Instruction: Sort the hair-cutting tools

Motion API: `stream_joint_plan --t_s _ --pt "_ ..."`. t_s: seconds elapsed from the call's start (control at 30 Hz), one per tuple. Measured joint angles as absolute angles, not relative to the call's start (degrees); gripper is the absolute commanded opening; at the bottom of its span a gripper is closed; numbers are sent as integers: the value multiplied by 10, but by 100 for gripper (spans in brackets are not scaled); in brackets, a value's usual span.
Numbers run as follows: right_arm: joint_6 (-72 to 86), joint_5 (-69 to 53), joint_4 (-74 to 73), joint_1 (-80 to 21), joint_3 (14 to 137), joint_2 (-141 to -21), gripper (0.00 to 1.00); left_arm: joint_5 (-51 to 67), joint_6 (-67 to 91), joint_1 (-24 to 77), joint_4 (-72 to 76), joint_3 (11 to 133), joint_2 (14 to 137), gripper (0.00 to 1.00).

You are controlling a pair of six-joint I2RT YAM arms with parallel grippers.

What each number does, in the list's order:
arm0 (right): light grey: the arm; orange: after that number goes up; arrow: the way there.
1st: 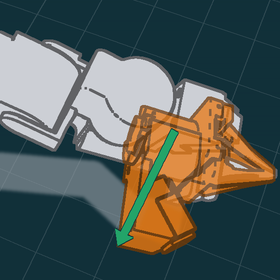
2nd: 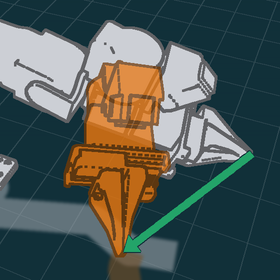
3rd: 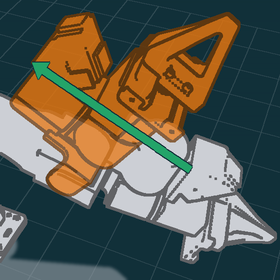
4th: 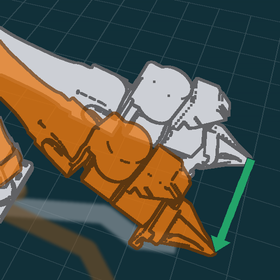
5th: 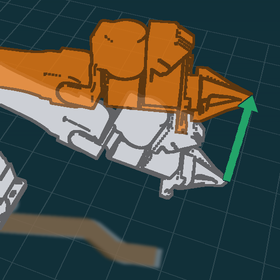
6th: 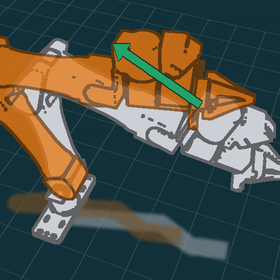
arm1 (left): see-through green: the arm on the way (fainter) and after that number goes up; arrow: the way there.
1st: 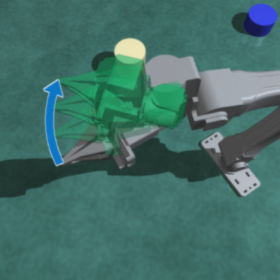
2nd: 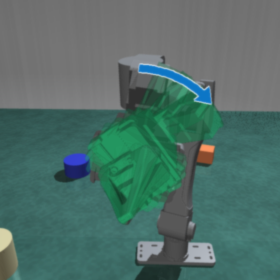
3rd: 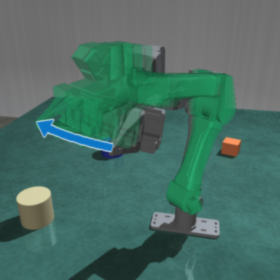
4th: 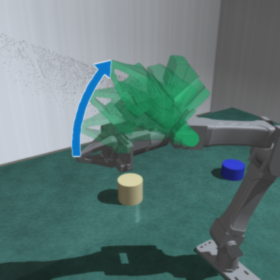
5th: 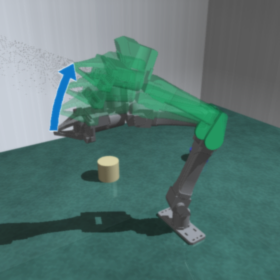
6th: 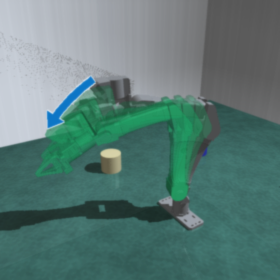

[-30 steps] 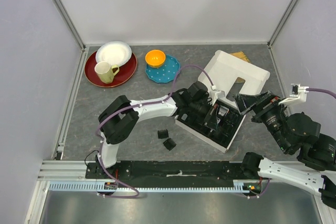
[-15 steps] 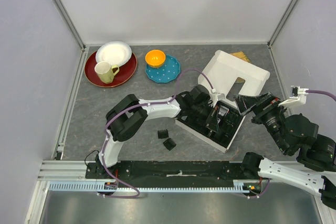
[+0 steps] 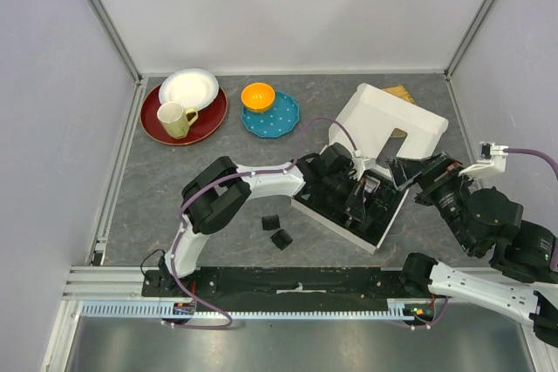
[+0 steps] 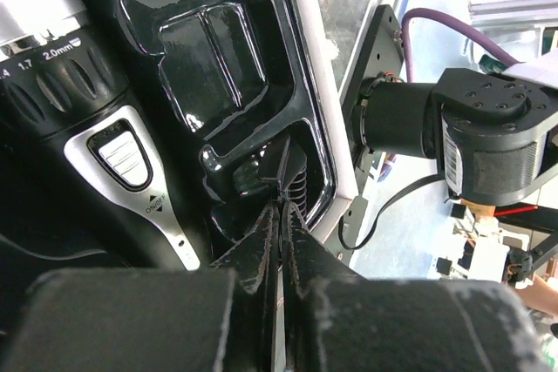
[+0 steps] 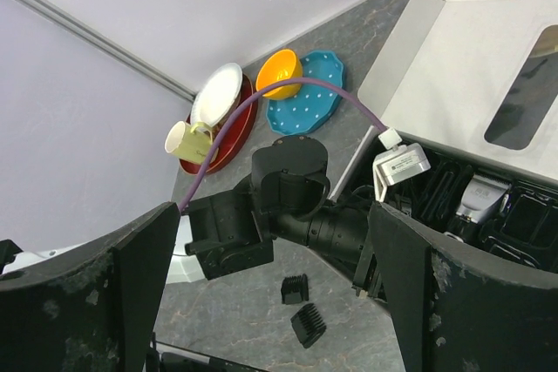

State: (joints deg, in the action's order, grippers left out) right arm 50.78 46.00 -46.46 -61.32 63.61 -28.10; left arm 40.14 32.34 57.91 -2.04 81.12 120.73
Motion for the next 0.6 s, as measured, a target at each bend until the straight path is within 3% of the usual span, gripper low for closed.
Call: stream_joint_plan --t_s 0.13,0.4,0.6 --pt "508 460 -465 -613 636 -284 97 374 316 585 -48 826 1211 15" --pt "513 460 -466 -613 634 -284 97 308 297 596 -105 843 1214 22" --pt "515 460 -470 -613 633 -284 97 282 284 604 -124 857 1214 46"
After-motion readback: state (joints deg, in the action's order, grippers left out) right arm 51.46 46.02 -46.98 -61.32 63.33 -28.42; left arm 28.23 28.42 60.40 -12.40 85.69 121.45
